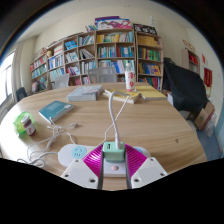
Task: Unplug charger
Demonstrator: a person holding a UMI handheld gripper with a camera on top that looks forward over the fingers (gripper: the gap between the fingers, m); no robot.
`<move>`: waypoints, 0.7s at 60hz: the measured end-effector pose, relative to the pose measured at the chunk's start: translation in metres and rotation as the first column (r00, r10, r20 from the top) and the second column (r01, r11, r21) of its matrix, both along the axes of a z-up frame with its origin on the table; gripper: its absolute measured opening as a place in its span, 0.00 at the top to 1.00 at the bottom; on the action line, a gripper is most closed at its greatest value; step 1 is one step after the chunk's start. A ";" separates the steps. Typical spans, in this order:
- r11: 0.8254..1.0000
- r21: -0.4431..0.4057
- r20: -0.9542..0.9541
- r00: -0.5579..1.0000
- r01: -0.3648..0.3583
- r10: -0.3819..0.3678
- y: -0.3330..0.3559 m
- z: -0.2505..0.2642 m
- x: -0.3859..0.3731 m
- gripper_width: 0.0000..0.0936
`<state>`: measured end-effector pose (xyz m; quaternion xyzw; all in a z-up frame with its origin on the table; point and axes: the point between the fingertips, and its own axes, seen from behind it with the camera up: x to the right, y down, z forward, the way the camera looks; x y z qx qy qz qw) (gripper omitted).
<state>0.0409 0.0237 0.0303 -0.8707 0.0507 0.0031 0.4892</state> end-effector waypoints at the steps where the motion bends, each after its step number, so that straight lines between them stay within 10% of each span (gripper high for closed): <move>1: 1.000 0.000 0.012 1.000 -0.002 0.002 -0.002 0.001 0.001 0.66; 20: 0.987 -0.145 0.011 0.998 0.067 -0.066 -0.003 0.000 0.003 0.76; 31: 0.986 0.059 0.121 0.980 0.153 -0.160 0.016 0.108 0.021 0.76; 42: 0.981 -0.014 0.206 0.961 0.193 -0.186 -0.011 0.130 0.053 0.76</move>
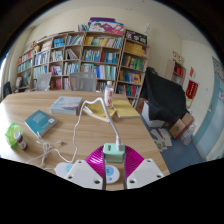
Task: Unplug charger
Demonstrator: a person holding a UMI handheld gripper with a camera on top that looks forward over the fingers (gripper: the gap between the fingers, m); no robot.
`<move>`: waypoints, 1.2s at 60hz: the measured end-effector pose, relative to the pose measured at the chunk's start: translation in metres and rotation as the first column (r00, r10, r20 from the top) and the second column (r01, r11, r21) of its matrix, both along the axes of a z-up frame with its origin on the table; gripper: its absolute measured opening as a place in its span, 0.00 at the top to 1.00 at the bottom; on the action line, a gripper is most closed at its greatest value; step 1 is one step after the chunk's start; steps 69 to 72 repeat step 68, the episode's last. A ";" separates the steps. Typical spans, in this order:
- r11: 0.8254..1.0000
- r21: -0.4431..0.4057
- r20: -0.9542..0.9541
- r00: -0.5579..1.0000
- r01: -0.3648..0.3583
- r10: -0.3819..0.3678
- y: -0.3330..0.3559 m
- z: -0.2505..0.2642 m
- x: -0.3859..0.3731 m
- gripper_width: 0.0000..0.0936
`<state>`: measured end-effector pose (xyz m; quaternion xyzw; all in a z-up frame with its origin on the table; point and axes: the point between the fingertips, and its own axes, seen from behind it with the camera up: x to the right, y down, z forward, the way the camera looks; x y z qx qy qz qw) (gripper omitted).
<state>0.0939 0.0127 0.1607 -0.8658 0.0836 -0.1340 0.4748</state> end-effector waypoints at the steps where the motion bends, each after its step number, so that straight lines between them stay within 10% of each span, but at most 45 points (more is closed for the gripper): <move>1: 1.000 -0.023 0.005 1.000 0.007 -0.007 -0.006 -0.004 0.004 0.76; 17: 0.939 -0.339 -0.054 0.995 0.057 -0.079 -0.063 -0.105 0.070 0.74; 33: 0.875 -0.470 -0.205 0.979 -0.117 0.020 -0.055 -0.171 0.077 0.68; 40: 0.860 -0.468 -0.252 0.963 -0.204 0.092 -0.046 -0.173 0.075 0.60; 43: 0.856 -0.457 -0.272 0.954 -0.241 0.123 -0.046 -0.172 0.074 0.39; 49: 0.863 -0.429 -0.249 0.953 -0.266 0.170 -0.049 -0.166 0.086 0.09; 72: 0.926 -0.265 -0.349 0.922 -0.269 0.168 -0.110 -0.107 0.118 0.10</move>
